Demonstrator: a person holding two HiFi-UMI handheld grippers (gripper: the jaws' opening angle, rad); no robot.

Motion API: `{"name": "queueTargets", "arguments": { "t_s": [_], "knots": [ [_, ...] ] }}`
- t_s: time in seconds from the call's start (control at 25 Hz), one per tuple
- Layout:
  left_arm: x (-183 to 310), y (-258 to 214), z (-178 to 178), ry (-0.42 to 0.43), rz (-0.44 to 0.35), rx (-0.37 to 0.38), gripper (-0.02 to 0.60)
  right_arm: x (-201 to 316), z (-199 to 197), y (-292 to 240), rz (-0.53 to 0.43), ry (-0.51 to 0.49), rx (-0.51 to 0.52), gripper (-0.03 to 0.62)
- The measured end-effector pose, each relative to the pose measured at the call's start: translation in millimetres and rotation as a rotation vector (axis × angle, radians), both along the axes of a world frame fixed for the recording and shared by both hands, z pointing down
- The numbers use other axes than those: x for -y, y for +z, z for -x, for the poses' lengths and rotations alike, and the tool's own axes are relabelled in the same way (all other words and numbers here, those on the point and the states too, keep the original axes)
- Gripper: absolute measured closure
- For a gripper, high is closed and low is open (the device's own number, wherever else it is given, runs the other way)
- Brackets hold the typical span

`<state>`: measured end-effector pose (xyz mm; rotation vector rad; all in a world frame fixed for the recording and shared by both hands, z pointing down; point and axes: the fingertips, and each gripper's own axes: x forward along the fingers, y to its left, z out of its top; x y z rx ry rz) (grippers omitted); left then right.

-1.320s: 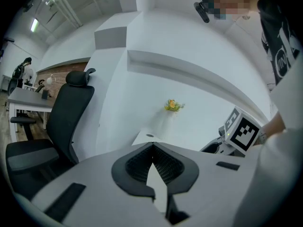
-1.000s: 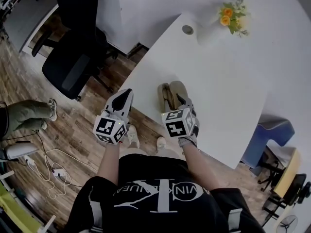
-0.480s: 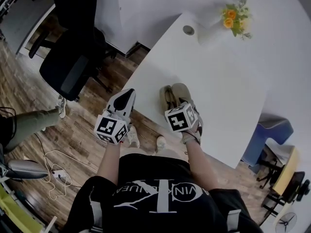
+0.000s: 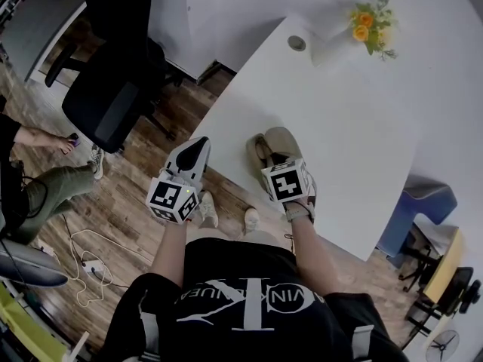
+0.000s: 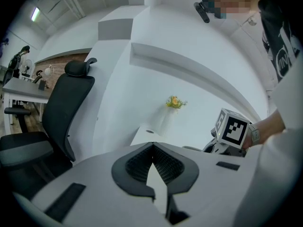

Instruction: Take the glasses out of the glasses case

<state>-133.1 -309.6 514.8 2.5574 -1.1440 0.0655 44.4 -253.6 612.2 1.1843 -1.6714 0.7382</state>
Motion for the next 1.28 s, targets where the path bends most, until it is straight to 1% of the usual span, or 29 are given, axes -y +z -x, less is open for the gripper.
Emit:
{"name": "queueTargets", "arguments": {
  "t_s": [0.28,0.6,0.88,1.12,1.28],
  "knots": [
    [-6,2,-6,-0.003,0.005,0.001,0.568,1,-4,-5,-0.042,0.025,0.055,0.559],
    [-12,-8,-18,-0.001,-0.015,0.004,0.568,3,-14,-22,-0.101,0.051,0.11,0.559],
    [-18,-18,-21,-0.018,-0.039,0.015,0.568,8,-16,-36,-0.16,0.022,0.167,0.56],
    [-27,-29,-21,-0.048,-0.061,0.026,0.568,9,-17,-54,-0.208,0.005,0.25,0.56],
    [-36,-36,-18,-0.072,-0.073,0.038,0.568,7,-15,-69,-0.238,-0.017,0.279,0.56]
  ]
}}
